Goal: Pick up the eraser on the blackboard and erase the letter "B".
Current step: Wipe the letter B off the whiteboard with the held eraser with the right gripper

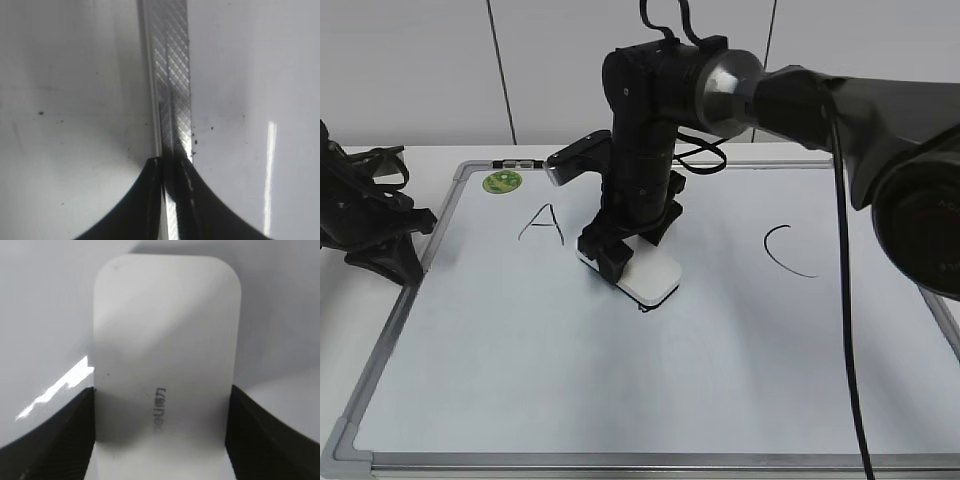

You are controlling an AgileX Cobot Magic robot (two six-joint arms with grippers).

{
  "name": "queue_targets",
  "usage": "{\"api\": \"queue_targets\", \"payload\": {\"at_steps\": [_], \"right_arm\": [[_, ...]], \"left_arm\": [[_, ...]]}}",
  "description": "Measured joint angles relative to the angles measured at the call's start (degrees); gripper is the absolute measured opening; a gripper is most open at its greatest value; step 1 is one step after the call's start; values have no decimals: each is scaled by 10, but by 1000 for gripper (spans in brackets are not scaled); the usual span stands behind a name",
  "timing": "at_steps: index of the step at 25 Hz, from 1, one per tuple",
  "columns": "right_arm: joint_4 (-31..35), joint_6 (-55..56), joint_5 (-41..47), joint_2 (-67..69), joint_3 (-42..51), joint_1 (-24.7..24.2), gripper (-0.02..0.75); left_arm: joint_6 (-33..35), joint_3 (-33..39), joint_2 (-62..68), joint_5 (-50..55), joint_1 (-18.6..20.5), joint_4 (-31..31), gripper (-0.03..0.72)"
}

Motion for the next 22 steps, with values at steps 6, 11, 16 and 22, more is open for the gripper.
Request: {"api": "queue_targets", "payload": {"at_steps": [6,11,16,22], "right_arm": [[-20,2,-1,0,-1,-1,545],[3,4,0,1,-1,-26,545],[6,6,0,1,-1,-65,545],[7,6,0,1,-1,-94,545]], "left_arm": [[0,0,0,0,0,0,40],[0,0,0,-1,0,-2,39],[0,0,0,-2,0,-5,39],[0,0,0,-3,0,-8,39]]}}
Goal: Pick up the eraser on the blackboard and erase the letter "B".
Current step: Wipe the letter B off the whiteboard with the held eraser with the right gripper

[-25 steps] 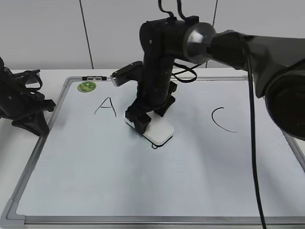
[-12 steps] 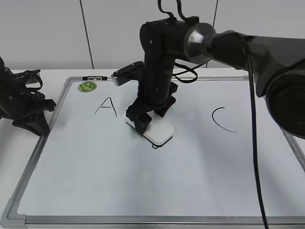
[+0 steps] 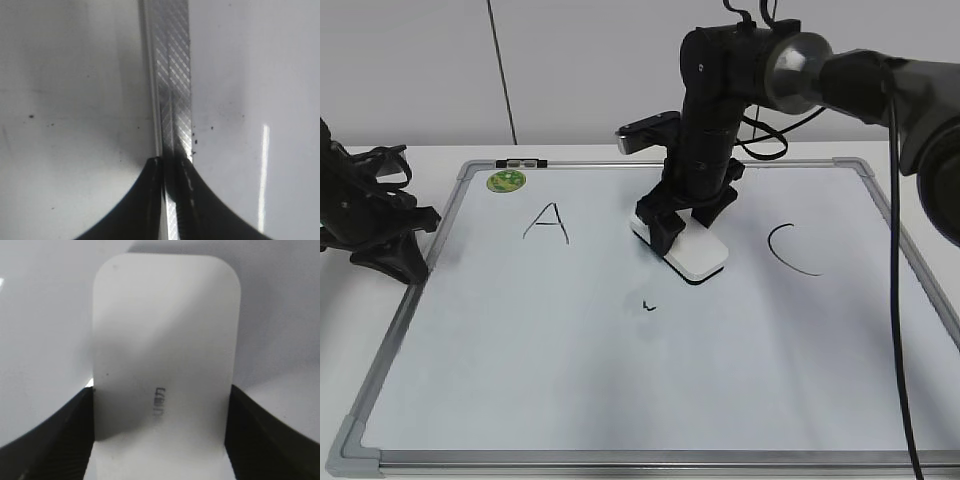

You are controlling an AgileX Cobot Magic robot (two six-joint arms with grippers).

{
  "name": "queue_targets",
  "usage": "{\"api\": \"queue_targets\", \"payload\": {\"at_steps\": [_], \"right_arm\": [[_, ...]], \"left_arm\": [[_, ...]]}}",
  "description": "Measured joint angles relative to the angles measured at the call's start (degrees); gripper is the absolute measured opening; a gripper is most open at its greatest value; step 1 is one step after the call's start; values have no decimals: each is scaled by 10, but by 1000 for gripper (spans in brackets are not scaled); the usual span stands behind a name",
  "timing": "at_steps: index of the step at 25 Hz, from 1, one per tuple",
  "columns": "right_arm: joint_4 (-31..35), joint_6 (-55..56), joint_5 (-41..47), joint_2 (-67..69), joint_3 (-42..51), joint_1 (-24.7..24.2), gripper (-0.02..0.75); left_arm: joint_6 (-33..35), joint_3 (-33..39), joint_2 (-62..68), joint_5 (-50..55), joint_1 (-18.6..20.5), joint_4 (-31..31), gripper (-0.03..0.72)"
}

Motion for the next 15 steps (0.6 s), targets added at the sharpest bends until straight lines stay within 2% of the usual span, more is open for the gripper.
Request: {"api": "queue_targets", "payload": {"at_steps": [15], "right_arm": [[18,-6,-1,-1,0,-9,545]], "left_arm": [[0,0,0,-1,0,-1,39]]}}
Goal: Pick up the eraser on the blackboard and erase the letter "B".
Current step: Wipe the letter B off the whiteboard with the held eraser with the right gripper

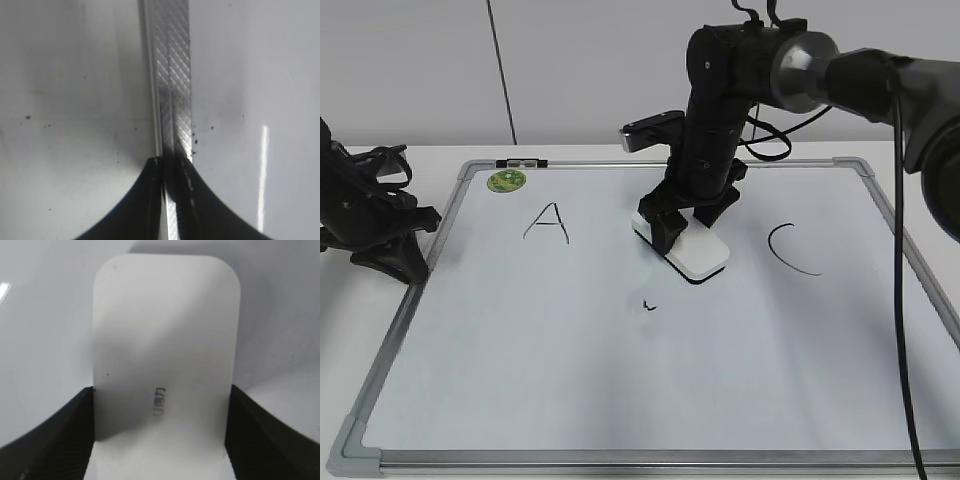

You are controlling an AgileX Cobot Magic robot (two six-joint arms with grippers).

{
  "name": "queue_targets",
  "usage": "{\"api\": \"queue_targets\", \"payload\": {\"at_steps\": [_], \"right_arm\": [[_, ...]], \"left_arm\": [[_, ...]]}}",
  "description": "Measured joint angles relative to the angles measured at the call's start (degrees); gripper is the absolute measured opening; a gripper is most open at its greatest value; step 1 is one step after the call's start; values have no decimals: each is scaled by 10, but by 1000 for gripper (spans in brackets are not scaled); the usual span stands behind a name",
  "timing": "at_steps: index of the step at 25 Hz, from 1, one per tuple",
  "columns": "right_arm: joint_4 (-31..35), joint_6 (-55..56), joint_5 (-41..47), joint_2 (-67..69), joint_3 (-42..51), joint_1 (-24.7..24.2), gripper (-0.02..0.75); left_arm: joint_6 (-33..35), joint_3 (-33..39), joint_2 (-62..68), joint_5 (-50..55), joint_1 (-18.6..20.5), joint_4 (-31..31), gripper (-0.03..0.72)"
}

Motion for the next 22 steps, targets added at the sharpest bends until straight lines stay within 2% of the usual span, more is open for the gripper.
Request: {"api": "queue_targets", "payload": {"at_steps": [7,13,22], "right_arm": [[14,-1,0,0,0,4,545],[-18,-1,-2,0,0,32,545],[-21,8,-3,-2,3,69,545]], "left_arm": [[0,0,0,0,0,0,38],[0,0,0,0,0,0,39],[0,0,0,0,0,0,38]]}}
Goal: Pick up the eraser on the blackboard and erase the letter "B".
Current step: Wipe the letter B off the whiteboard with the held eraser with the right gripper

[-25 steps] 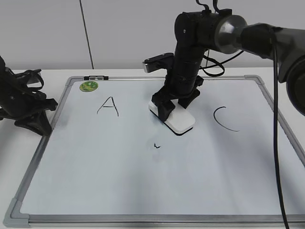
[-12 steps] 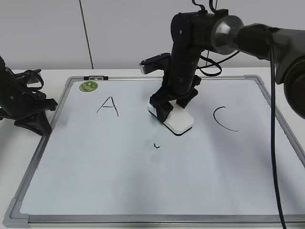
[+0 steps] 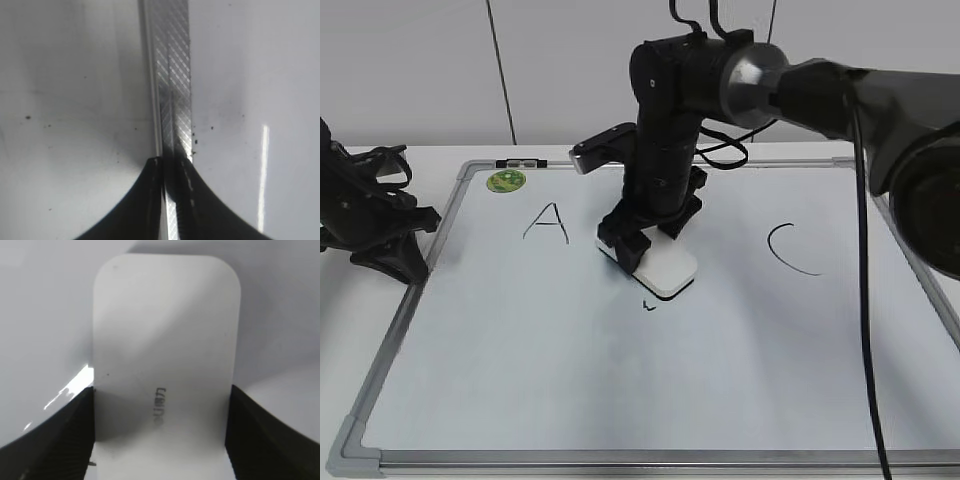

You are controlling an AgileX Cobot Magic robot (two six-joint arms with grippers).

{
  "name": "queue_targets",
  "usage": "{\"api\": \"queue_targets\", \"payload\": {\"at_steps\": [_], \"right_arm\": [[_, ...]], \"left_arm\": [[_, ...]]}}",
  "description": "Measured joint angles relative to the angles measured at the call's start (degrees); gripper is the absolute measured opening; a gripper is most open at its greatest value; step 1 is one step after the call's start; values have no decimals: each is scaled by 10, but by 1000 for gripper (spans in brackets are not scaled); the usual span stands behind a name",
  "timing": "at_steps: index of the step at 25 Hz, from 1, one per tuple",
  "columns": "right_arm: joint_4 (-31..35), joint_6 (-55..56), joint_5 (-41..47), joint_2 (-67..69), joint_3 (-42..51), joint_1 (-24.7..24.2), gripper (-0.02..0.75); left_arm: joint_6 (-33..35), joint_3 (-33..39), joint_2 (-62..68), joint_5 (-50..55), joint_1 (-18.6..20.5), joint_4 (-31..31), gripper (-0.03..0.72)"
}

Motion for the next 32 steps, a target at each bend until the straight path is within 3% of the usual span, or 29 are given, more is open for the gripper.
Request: {"api": "queue_targets", "payload": {"at_steps": [25,32], "right_arm": [[26,21,-37,-72,149,24,544],[-11,44,-55,-109,218,27,529]], "left_arm": [[0,0,0,1,0,0,38],[0,0,1,3,0,-2,38]]}}
